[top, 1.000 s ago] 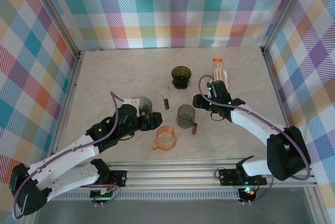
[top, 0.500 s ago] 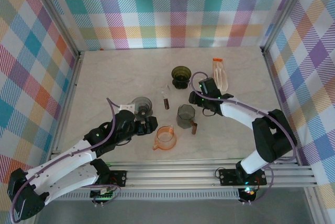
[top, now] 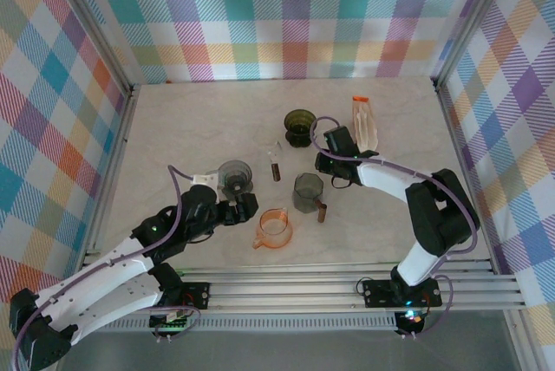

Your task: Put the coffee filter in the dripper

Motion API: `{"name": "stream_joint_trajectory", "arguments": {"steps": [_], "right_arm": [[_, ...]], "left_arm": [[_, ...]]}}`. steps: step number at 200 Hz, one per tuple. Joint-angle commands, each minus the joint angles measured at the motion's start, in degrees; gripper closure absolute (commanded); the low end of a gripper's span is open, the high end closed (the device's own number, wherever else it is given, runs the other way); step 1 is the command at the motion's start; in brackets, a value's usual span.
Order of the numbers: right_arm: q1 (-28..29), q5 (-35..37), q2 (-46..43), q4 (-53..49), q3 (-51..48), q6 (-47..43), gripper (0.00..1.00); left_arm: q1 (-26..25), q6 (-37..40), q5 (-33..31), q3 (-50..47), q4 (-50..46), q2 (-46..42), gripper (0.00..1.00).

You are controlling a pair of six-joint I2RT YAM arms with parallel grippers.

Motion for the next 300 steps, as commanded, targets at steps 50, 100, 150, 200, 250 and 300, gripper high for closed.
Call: {"name": "stream_joint_trajectory", "arguments": {"steps": [50,100,150,200,250,300], "right_arm": [[0.1,4.3,-8.2,-3.3,-1.5,-6.1,0.87],[0.0,3.1,-24.4,-10.2,-2.6,-12.3,0.89],[4.6,-16.0,-34.6,-21.6,3.0,-18.0,0.9],[21.7,-19.9,-30.0,-31.2,7.7,-20.1,0.92],[29.0,-19.1,-23.5,-31.0,7.7,-19.0,0.92],[31.3,-16.1,-22.2,-32.6,7.4,-18.7,0.92]], "left_arm": [[-0.5,-1.1,-2.3,0.6,-4.4,-1.6,0.0],[-0.5,-2.6,-5.2,2.0,-8.3,-1.9,0.0],[-0.5,-2.4,-7.3,3.1,-11.7,-3.7,0.0],[-0.6,-0.8,-13.4,6.1,-18.0,-8.7,0.0],[-0.6,-0.7,-14.1,5.3,-19.0,-11.8,0.0],[-0.5,-0.9,-13.8,4.7,-19.4,-11.9,0.0]]}}
